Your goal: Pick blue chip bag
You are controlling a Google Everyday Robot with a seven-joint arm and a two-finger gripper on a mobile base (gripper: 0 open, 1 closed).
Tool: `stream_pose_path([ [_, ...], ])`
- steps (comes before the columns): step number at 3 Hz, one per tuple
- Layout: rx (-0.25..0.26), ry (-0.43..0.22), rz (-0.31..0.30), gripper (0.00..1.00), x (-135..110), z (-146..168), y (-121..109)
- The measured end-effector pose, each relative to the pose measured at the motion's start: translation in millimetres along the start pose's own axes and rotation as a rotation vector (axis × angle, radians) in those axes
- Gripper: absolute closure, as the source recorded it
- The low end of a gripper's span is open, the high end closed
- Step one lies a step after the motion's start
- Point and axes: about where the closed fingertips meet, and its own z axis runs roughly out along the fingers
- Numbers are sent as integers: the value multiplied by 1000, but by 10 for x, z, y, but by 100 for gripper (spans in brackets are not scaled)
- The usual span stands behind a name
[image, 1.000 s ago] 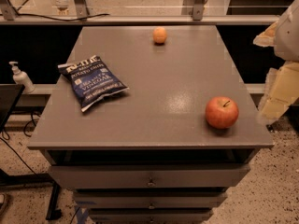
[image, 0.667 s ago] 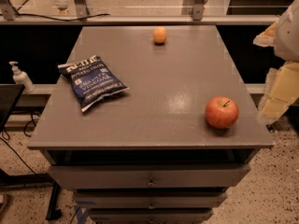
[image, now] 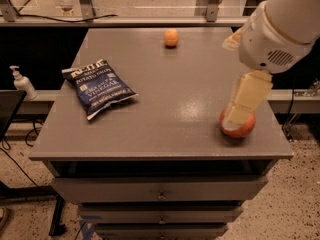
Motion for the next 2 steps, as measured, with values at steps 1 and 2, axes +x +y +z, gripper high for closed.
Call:
stream_pose_path([
  [1,-18,-101,-56,0,-486,316,27],
  [2,-25,-211,-98,0,-985,652,38],
])
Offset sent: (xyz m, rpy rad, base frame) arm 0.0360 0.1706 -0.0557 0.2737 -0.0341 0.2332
